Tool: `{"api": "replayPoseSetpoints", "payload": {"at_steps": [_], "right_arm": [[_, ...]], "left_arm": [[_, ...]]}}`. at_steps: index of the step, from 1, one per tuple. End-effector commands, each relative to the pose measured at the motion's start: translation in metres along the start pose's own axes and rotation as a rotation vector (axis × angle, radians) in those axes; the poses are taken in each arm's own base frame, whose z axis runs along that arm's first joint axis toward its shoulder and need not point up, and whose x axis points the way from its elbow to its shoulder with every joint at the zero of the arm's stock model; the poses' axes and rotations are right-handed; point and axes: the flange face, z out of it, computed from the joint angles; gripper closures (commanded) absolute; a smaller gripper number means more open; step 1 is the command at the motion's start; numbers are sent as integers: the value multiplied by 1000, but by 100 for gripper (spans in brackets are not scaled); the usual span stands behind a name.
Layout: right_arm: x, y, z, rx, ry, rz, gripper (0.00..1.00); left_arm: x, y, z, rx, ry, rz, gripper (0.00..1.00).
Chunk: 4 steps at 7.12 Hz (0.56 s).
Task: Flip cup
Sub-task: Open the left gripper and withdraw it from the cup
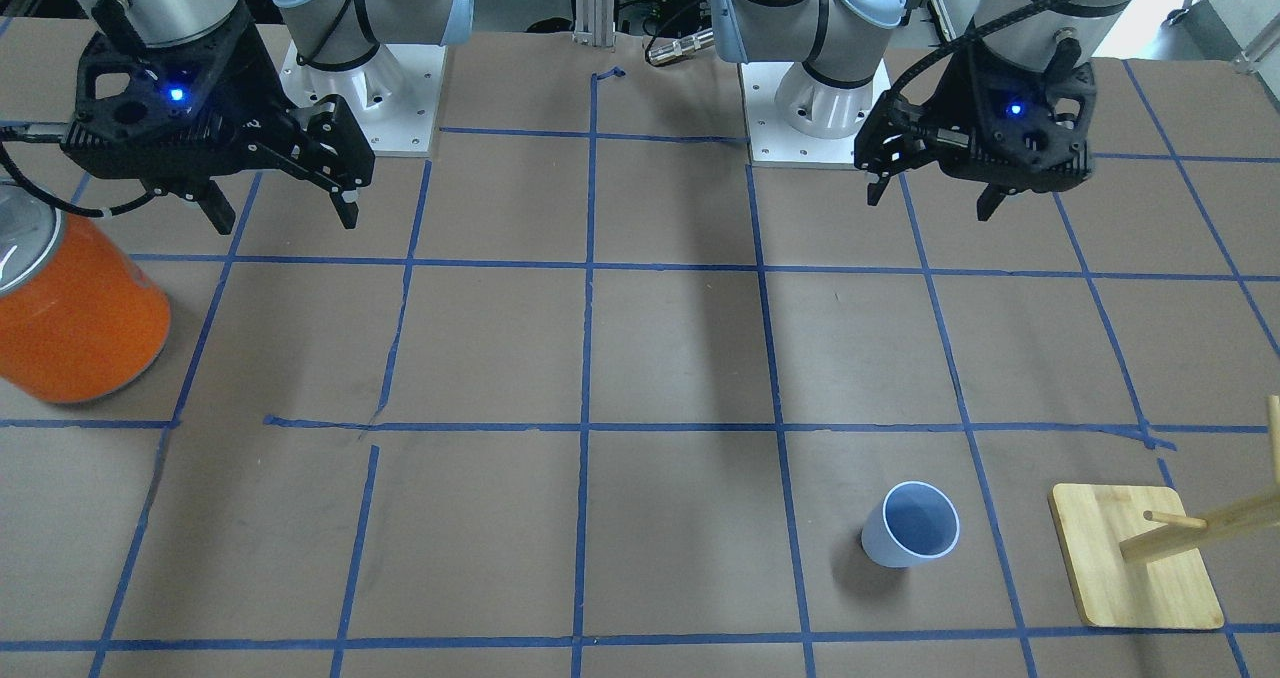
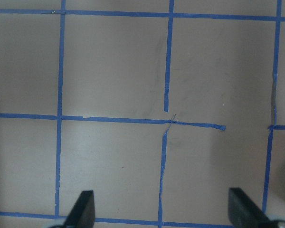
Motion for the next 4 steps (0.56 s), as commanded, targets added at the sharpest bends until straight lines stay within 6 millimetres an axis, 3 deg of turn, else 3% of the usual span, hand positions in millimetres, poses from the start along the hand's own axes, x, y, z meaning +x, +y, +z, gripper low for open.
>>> {"api": "replayPoseSetpoints", "payload": {"at_steps": [1, 4], "right_arm": [[1, 0, 2, -2, -1, 1, 0], [1, 0, 2, -2, -1, 1, 0]], "left_arm": [[3, 4, 5, 45, 31, -3, 0], [1, 0, 0, 79, 19, 1, 0]]}}
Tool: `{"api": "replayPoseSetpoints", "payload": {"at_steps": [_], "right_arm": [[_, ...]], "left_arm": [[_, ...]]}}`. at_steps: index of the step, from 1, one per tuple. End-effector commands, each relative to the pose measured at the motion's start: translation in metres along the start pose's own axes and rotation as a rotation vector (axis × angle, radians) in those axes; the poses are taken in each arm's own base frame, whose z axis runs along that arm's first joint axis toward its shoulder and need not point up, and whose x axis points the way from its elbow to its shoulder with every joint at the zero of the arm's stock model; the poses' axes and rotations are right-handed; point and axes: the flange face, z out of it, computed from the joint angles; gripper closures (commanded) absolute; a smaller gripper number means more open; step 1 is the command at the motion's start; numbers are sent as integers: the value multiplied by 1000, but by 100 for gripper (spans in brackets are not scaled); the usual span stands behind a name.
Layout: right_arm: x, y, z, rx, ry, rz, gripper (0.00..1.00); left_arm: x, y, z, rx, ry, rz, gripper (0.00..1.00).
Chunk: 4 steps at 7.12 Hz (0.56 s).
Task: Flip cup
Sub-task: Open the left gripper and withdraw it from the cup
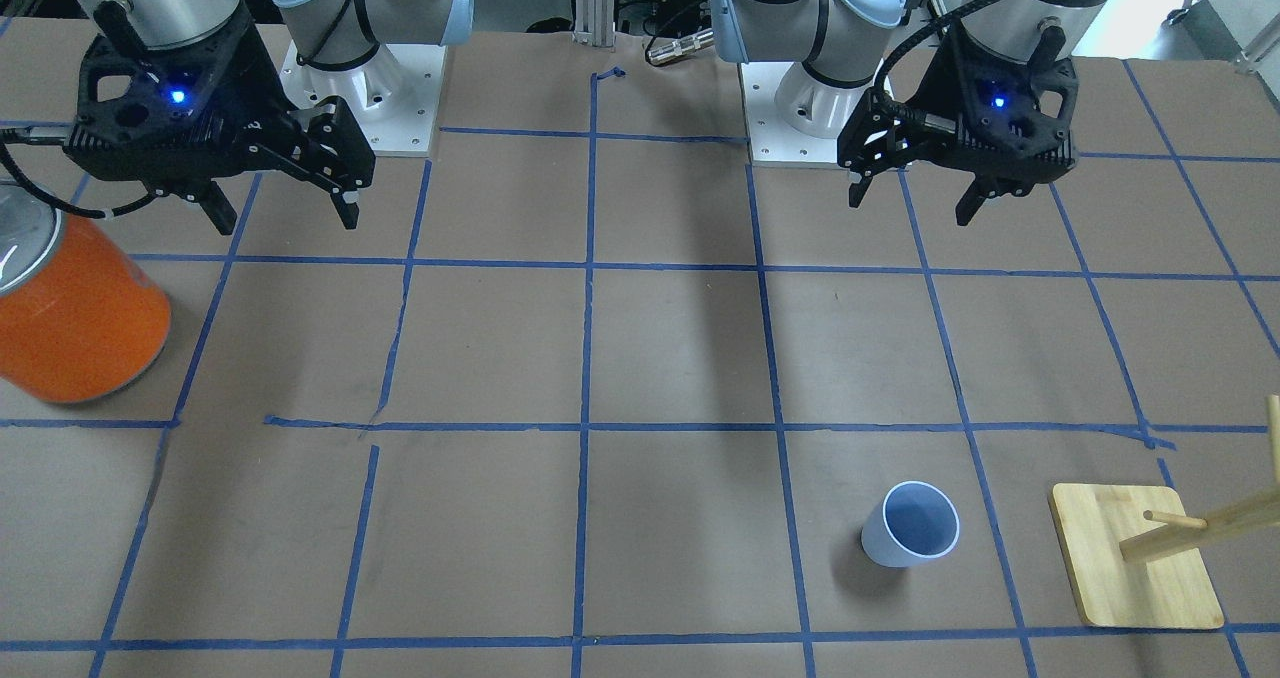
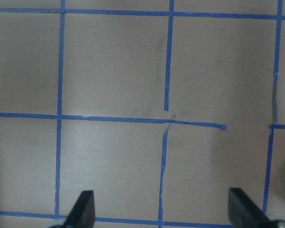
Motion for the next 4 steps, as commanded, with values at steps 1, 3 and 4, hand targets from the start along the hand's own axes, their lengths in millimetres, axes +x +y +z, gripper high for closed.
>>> {"api": "replayPoseSetpoints", "payload": {"at_steps": [1, 3, 4], "right_arm": [[0, 0, 0, 0, 0, 0, 0], [0, 0, 0, -2, 1, 0, 0], [0, 0, 0, -2, 1, 0, 0]], "left_arm": [[-1, -1, -2, 16, -5, 0, 0], [-7, -1, -4, 12, -55, -3, 0], [-7, -1, -2, 9, -63, -3, 0]]}}
